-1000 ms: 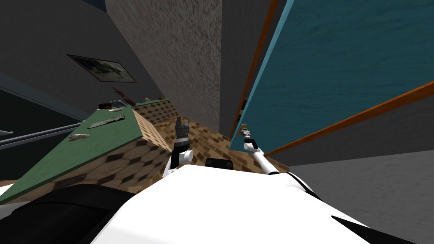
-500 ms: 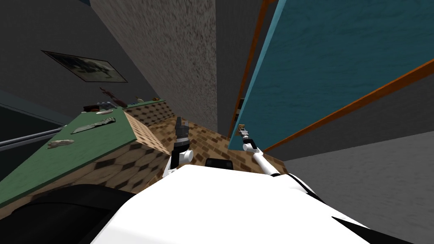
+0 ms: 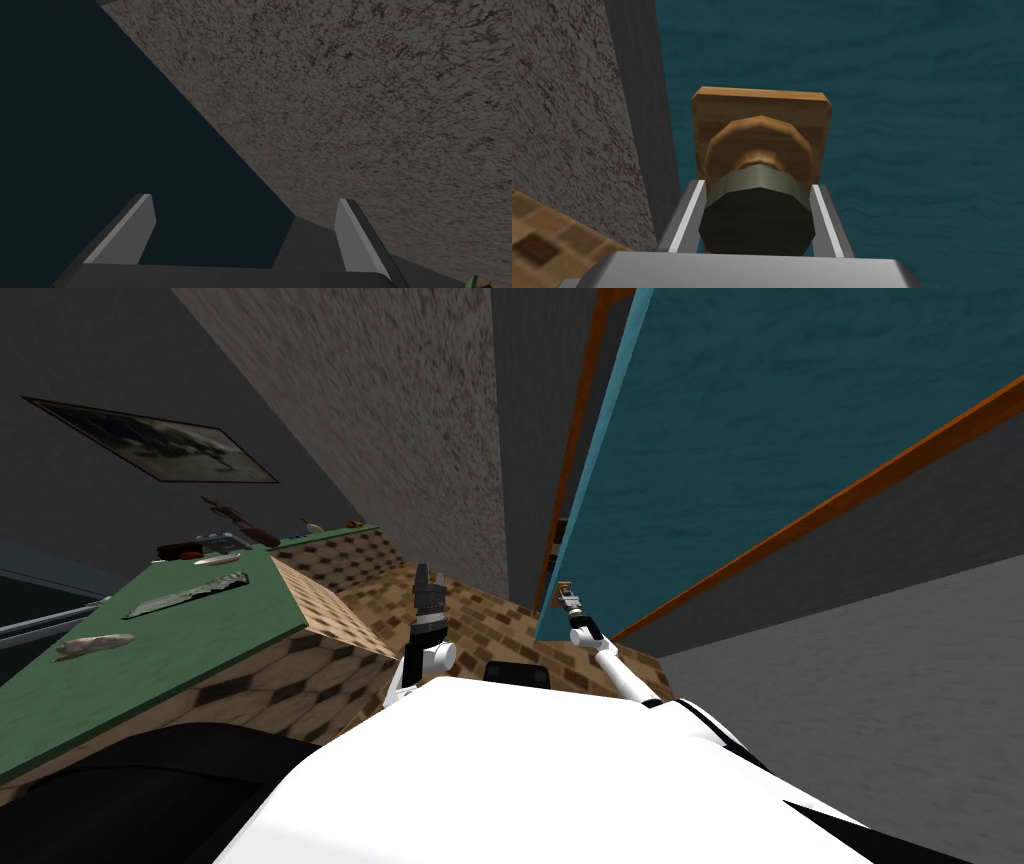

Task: Pull the door open

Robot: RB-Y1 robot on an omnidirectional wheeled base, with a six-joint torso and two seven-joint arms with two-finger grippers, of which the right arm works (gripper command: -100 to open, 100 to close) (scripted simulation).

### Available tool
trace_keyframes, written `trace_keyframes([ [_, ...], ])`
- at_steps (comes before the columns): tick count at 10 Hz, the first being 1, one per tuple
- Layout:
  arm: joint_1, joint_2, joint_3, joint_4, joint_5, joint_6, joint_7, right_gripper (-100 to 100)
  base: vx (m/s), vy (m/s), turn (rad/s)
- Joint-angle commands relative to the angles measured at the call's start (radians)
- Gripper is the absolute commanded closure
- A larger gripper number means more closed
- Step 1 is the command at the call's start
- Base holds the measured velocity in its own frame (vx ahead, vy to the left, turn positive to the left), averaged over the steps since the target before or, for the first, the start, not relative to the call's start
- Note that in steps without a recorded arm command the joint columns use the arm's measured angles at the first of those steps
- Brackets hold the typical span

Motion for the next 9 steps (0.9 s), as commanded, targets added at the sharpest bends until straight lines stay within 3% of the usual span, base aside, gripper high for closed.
trace_keyframes([
  [1,0.003,0.003,0.036,-0.014,0.009,-0.004,-0.013,100,-0.054,-0.051,-0.054],
  [4,0.013,-0.002,0.073,-0.047,0.018,0.001,-0.024,100,-0.061,-0.076,-0.026],
  [9,0.028,-0.008,0.127,-0.095,0.032,0.007,-0.04,100,-0.118,-0.146,0.022],
])
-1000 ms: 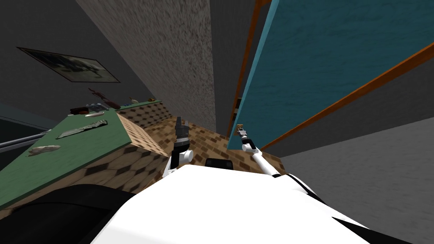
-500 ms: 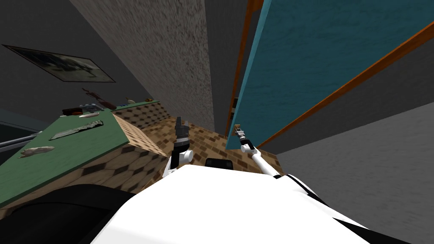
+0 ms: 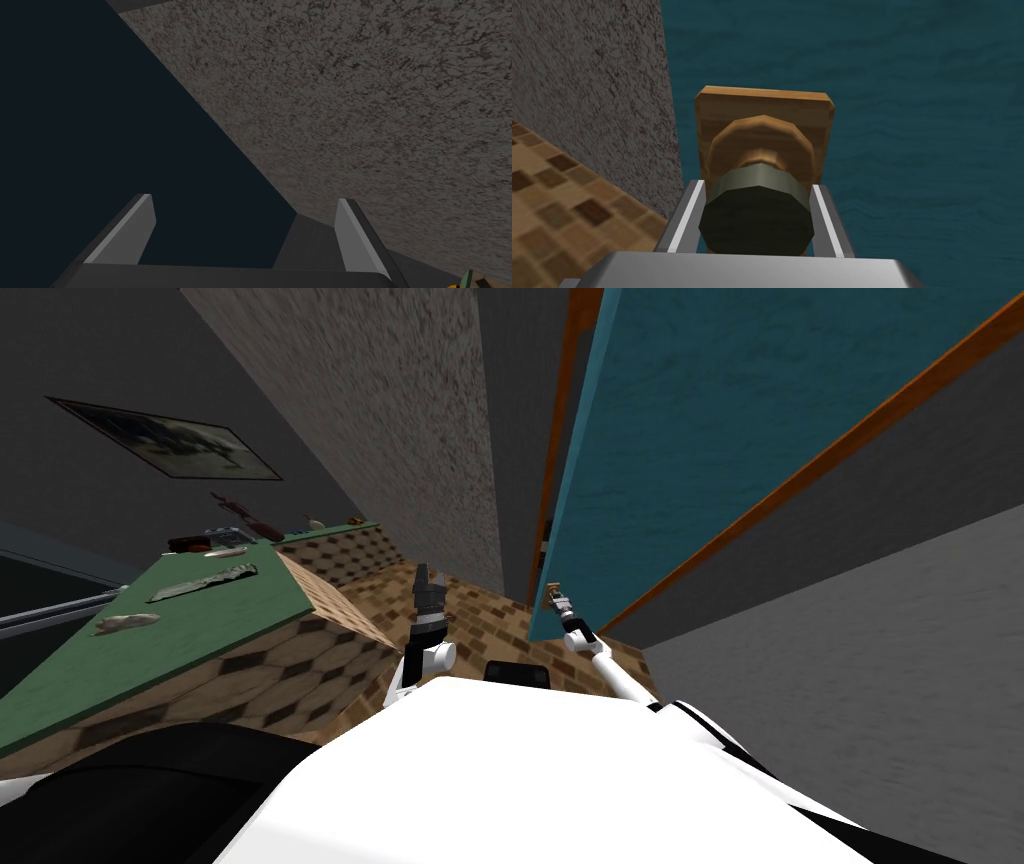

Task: Pull the door open

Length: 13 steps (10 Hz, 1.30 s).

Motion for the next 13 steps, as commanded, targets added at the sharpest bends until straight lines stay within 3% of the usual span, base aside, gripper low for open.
trace_keyframes([
  [1,0.005,0.002,0.012,-0.019,0.003,0.006,0.0,100,-0.13,-0.165,0.058],
  [2,0.008,-0.001,0.009,-0.014,0.002,0.005,0.0,100,-0.061,-0.07,0.039],
  [4,0.014,-0.006,0.031,-0.03,0.009,0.002,-0.008,100,0.055,0.038,-0.231],
  [7,0.023,-0.026,0.081,-0.074,0.027,-0.013,-0.03,100,0.073,0.084,-0.306],
  [10,0.038,-0.058,0.146,-0.131,0.048,-0.031,-0.059,100,-0.014,0.021,-0.251],
  [13,0.057,-0.103,0.214,-0.191,0.066,-0.045,-0.091,100,-0.063,-0.144,-0.079],
])
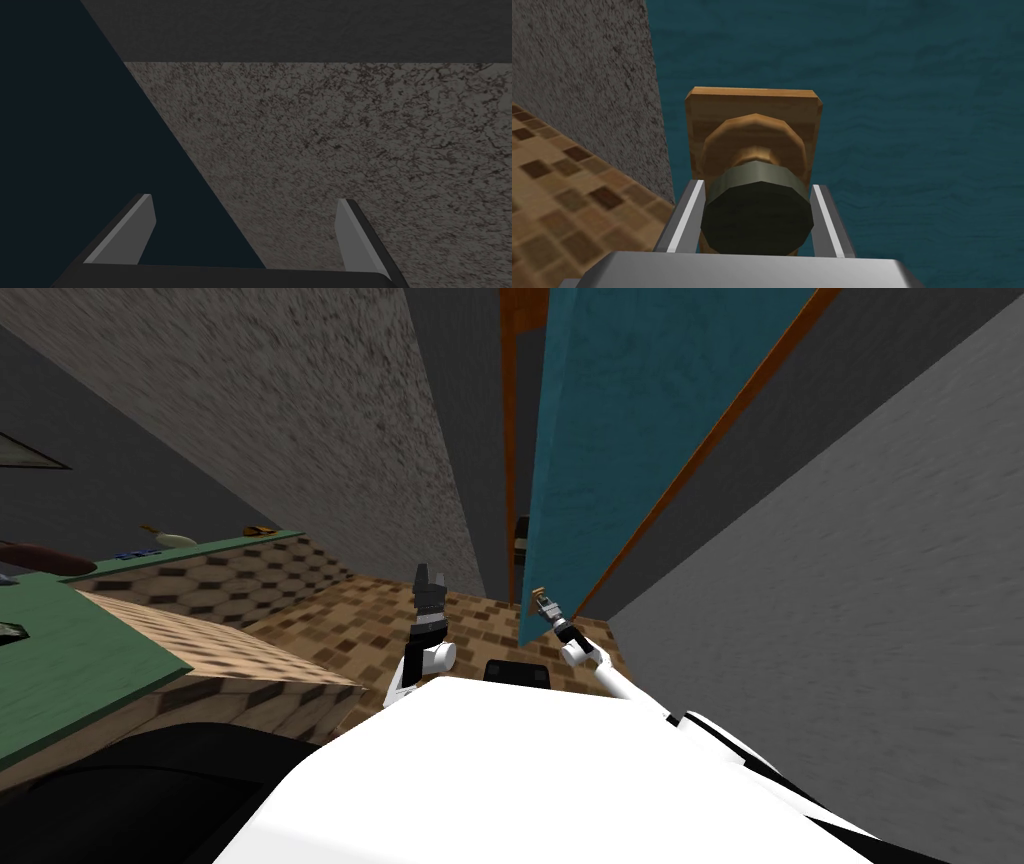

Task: Pull the door open

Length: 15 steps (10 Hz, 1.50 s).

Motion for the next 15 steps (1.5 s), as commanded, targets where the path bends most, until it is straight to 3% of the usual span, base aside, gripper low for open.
trace_keyframes([
  [1,0.003,-0.032,0.032,-0.034,0.006,-0.009,-0.024,100,-0.055,-0.216,0.04],
  [5,0.028,-0.098,0.099,-0.093,0.016,-0.019,-0.057,100,-0.06,-0.194,0.168],
  [6,0.027,-0.087,0.093,-0.077,0.015,-0.014,-0.053,100,-0.018,-0.075,0.07],
  [8,0.025,-0.101,0.105,-0.062,0.026,-0.026,-0.069,100,0.036,0.045,-0.207],
  [15,0.006,-0.188,0.155,0.002,0.056,-0.132,-0.153,100,0.02,0.066,-0.18],
])
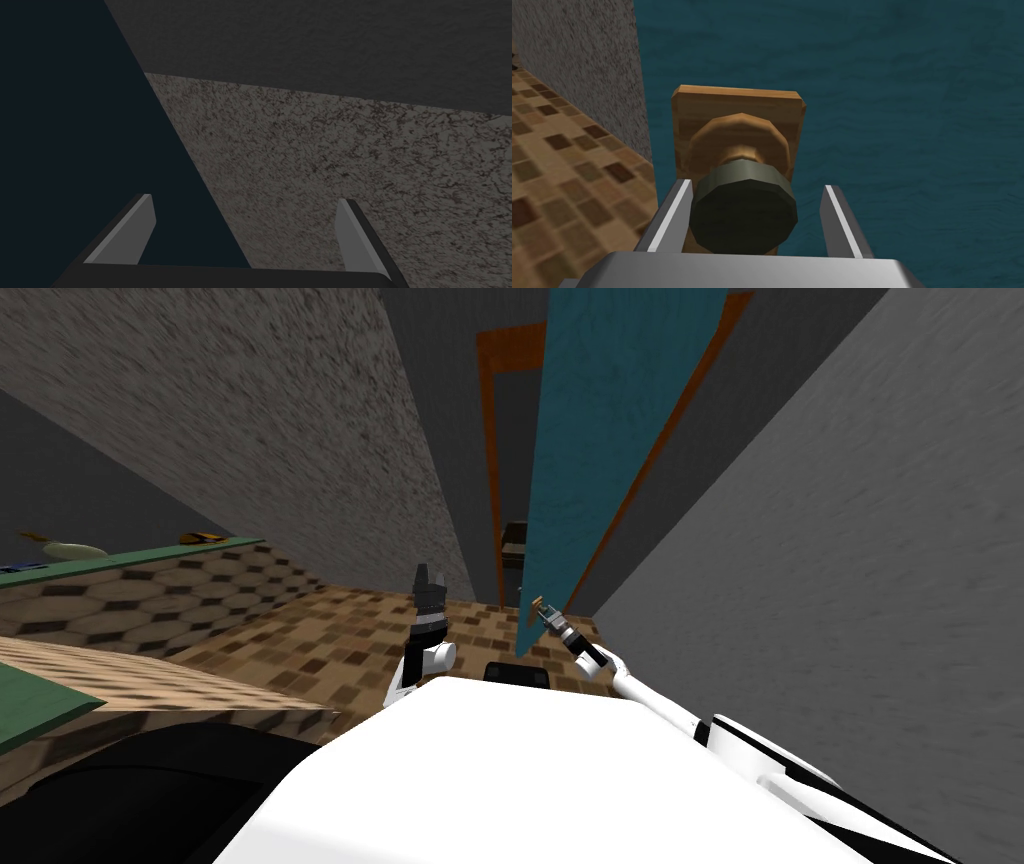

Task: Pull the door open

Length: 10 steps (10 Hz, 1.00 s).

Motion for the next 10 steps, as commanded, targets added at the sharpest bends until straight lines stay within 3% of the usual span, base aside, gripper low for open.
trace_keyframes([
  [1,0.004,-0.03,-0.001,0.007,0.001,-0.015,-0.013,100,-0.004,0.025,-0.082],
  [3,0.001,-0.047,0.009,0.016,0.005,-0.035,-0.03,100,-0.005,0.01,-0.051],
  [6,-0.008,-0.091,0.038,0.035,0.014,-0.09,-0.074,100,-0.005,0.006,-0.033],
  [8,-0.009,-0.1,0.044,0.039,0.015,-0.101,-0.082,100,-0.001,0.006,-0.008],
  [10,-0.014,-0.127,0.061,0.049,0.02,-0.135,-0.109,100,-0.005,0.004,0.015],
])
